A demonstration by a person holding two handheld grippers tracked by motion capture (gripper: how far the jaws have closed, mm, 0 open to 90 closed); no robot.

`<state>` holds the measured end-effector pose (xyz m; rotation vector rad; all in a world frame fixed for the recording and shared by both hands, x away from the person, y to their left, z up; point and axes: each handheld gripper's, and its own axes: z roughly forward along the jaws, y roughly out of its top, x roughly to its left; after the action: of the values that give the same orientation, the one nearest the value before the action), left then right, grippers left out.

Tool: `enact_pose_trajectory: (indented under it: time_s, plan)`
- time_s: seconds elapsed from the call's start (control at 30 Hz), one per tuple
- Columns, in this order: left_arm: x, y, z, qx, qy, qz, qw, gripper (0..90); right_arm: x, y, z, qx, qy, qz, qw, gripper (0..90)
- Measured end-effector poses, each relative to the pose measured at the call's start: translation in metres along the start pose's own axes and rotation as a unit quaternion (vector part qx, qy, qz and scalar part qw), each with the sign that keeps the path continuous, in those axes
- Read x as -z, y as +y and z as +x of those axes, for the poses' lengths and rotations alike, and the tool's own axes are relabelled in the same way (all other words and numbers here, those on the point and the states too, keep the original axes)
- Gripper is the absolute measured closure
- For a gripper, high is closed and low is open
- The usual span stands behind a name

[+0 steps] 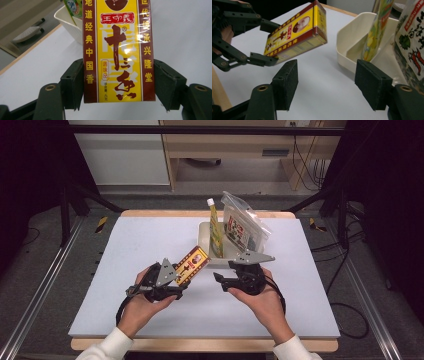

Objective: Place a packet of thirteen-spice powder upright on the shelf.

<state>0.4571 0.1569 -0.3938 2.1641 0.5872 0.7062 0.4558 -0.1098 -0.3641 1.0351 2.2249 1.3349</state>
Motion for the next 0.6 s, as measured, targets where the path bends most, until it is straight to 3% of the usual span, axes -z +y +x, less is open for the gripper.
enact_pose_trajectory:
  time_s: [0.6]
  plan:
    - [0.006,0.006,-0.005,-0.009,0.003,-0.021,0.9997,32.0,0.000,0.022,0.007,-0.011,0.042,-0.010,0.9990,31.2]
